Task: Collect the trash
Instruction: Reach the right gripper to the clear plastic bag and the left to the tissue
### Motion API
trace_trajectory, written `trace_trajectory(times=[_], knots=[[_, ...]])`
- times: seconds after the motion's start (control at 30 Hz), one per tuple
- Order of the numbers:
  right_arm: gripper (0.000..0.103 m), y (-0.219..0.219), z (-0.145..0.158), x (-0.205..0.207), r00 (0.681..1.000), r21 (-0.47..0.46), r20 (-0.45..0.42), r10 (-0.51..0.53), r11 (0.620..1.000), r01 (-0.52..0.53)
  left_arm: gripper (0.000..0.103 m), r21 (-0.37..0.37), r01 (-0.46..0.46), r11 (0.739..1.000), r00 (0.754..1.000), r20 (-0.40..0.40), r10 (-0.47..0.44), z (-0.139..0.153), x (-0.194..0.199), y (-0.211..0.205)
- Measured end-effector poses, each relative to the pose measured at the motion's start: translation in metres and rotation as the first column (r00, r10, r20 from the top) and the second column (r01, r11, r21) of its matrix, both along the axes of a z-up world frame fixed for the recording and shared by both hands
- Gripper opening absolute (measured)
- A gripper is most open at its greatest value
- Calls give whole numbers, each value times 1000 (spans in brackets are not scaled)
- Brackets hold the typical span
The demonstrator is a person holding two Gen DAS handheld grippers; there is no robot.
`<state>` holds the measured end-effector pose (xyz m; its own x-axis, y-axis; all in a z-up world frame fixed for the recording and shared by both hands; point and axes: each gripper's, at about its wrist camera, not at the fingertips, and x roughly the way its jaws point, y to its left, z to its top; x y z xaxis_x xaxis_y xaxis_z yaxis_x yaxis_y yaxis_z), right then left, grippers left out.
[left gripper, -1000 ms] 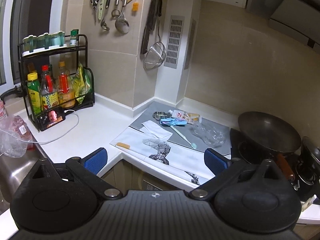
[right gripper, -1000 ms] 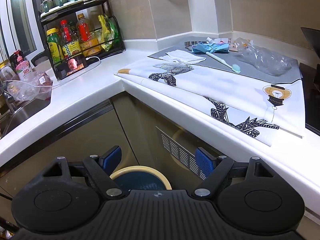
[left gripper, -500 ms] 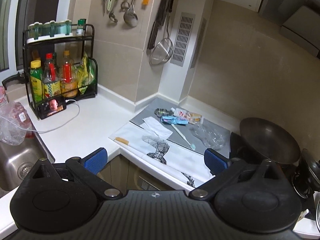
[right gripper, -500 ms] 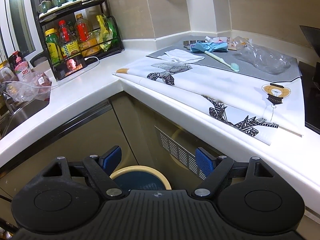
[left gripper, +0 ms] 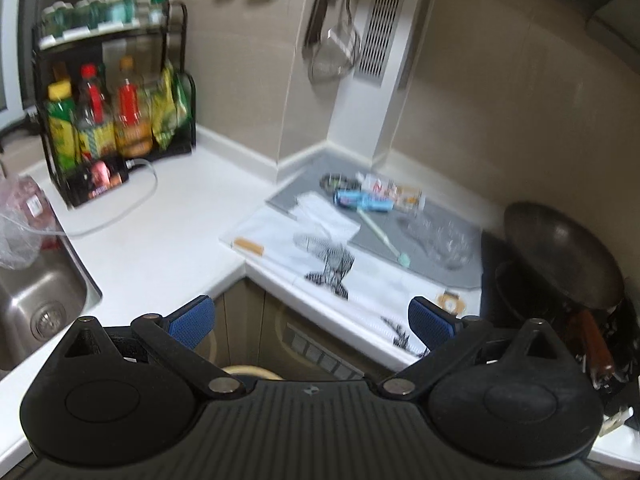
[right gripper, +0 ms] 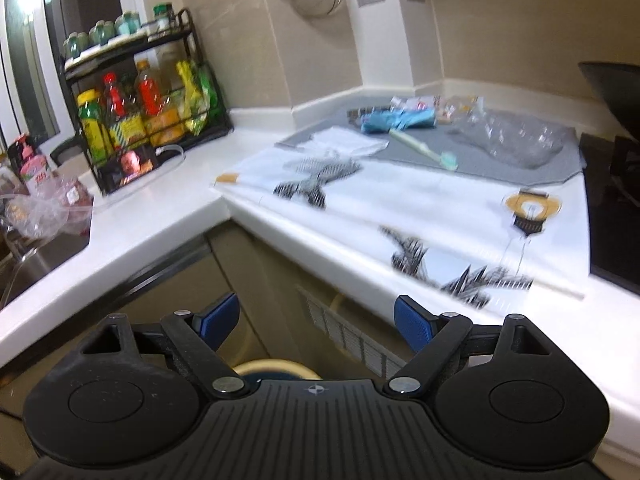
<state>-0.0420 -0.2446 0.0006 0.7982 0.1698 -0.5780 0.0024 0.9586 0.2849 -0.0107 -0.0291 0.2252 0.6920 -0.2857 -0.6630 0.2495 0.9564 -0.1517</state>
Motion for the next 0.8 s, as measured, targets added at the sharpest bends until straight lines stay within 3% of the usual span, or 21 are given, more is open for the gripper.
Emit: trace_trajectory(times=[0.23, 0.33, 0.6, 0.8], knots=[[92, -36, 16, 28, 988, -30, 110, -108, 993, 112, 103, 70, 3, 998, 995, -102, 4, -40, 50, -28], [94, -65, 17, 60, 964, -47, 157, -215, 973, 224, 103, 107, -3, 994, 992, -127, 16, -55, 74, -43], [94, -108, -5, 122, 932, -82, 134, -338, 933, 350, 103, 225, -41, 973, 986, -146, 76, -97, 142, -77], [95, -133, -25, 162, 899, -139, 129, -420, 889, 435, 103, 282, -79, 956, 990, -86, 107, -127, 186, -93]])
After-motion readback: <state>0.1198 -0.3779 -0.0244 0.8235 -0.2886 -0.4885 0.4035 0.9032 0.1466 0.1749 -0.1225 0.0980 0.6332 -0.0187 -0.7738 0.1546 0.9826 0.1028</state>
